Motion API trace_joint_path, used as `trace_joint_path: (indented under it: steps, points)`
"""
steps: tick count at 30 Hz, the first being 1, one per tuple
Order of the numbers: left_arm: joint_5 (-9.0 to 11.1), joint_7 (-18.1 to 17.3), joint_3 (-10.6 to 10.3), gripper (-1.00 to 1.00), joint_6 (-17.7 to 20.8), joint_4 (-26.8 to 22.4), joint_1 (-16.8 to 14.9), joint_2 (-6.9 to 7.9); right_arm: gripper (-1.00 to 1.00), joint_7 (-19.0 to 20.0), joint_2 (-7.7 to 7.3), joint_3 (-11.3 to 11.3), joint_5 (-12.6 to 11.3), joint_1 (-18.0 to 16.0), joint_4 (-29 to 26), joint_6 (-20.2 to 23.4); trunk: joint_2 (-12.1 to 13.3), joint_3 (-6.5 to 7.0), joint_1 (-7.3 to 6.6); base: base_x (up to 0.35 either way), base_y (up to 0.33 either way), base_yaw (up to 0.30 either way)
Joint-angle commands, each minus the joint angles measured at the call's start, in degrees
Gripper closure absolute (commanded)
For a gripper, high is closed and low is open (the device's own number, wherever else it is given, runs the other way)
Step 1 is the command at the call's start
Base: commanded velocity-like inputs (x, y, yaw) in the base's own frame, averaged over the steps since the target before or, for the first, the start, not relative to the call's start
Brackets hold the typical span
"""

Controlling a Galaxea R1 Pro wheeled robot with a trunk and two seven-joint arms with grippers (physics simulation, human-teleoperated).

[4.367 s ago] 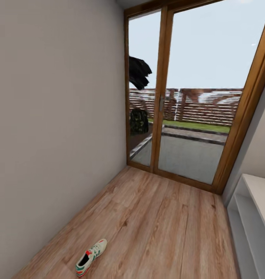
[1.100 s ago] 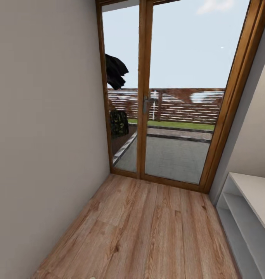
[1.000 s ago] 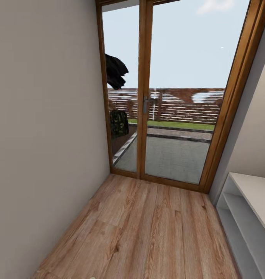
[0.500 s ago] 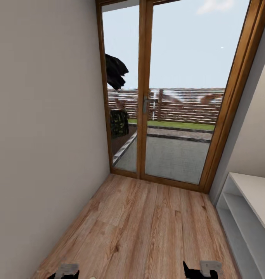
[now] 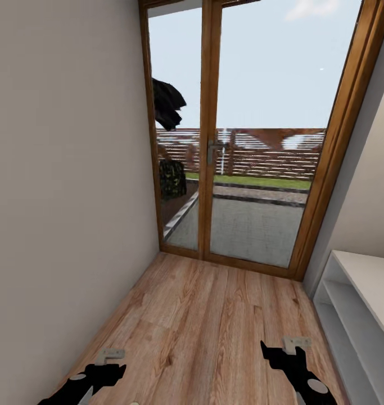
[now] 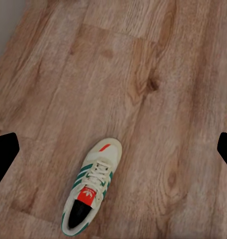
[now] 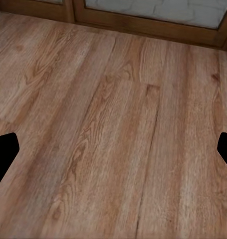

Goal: Pick up the two gym shoes and the two sandals from the corridor floor and place them onto the hallstand (shoe rack) in the corridor, making sure they are on the rack and not on the floor. Arrange them so the two gym shoes are next to each other and the two sandals are next to each other.

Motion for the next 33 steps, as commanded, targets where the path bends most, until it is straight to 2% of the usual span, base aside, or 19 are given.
trace_joint_path:
  steps: [1, 9, 16, 24, 33]
  points:
    - [-0.8, -0.4, 0.4, -1.0, 0.3, -0.1, -0.1, -0.07, -1.0, 0.0, -0.02, 0.0, -0.5, -0.2, -0.4, 0.9, 0.0, -0.06, 0.0, 0.0, 0.0, 0.0]
    - [-4.1, -0.5, 0.1, -1.0, 0.4, 0.0, -0.1, -0.15, -1.0, 0.0, -0.06, 0.1, -0.5, -0.7, -1.4, 2.9, 0.0, -0.06, 0.0, 0.0, 0.0, 0.0]
    - [-5.0, -0.7, 0.0, -1.0, -0.1, 0.0, -0.1, -0.15, -1.0, 0.0, -0.06, 0.0, -0.5, -0.8, -1.6, 3.2, 0.0, -0.06, 0.0, 0.0, 0.0, 0.0]
    - [-5.2, -0.7, -0.1, -1.0, -0.7, 0.0, -0.1, -0.09, -1.0, 0.0, -0.07, 0.0, -0.5, -0.8, -2.0, 3.3, -3.2, -1.5, 1.75, 0.0, 0.0, 0.0]
    - [-5.2, -0.8, -0.3, -1.0, -0.8, 0.0, -0.1, -0.09, -1.0, -0.1, -0.07, -0.2, -0.6, -0.8, -5.0, 3.5, -6.9, -3.12, 3.73, 0.0, 0.0, 0.0]
